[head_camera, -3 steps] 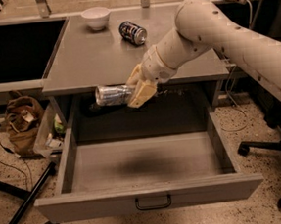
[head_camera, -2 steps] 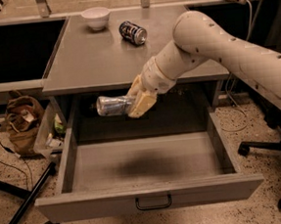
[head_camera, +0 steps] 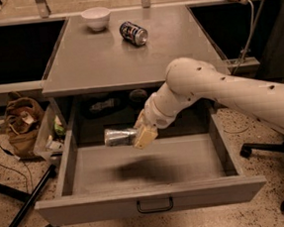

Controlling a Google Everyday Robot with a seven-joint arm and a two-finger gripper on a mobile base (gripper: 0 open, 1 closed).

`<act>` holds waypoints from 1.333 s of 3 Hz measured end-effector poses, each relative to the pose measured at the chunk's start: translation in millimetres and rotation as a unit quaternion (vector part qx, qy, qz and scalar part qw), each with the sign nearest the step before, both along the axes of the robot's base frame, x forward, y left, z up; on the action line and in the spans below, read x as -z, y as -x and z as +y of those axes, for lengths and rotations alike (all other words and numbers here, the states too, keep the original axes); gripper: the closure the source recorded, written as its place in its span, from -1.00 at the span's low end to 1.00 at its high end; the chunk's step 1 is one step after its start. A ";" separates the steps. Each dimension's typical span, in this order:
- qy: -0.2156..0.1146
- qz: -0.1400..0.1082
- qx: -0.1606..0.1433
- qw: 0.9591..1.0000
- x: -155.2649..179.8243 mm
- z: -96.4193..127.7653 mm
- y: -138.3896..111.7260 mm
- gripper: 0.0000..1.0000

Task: Place redbull can into top drawer

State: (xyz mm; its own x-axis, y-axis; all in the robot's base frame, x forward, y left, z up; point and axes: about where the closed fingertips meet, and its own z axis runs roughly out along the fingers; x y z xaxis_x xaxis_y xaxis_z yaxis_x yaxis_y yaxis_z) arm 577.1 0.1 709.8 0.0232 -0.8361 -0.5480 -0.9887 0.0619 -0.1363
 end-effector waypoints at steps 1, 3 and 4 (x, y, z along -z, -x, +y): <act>0.032 0.008 0.037 0.999 36.9 0.3 16.3 1.00; 0.043 0.010 0.071 0.996 62.6 -5.3 7.6 1.00; 0.049 0.015 0.125 0.991 101.3 -17.6 -11.8 1.00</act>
Offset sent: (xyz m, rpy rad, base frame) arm -0.0115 -0.0001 -0.0281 -0.0545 0.0045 -0.0595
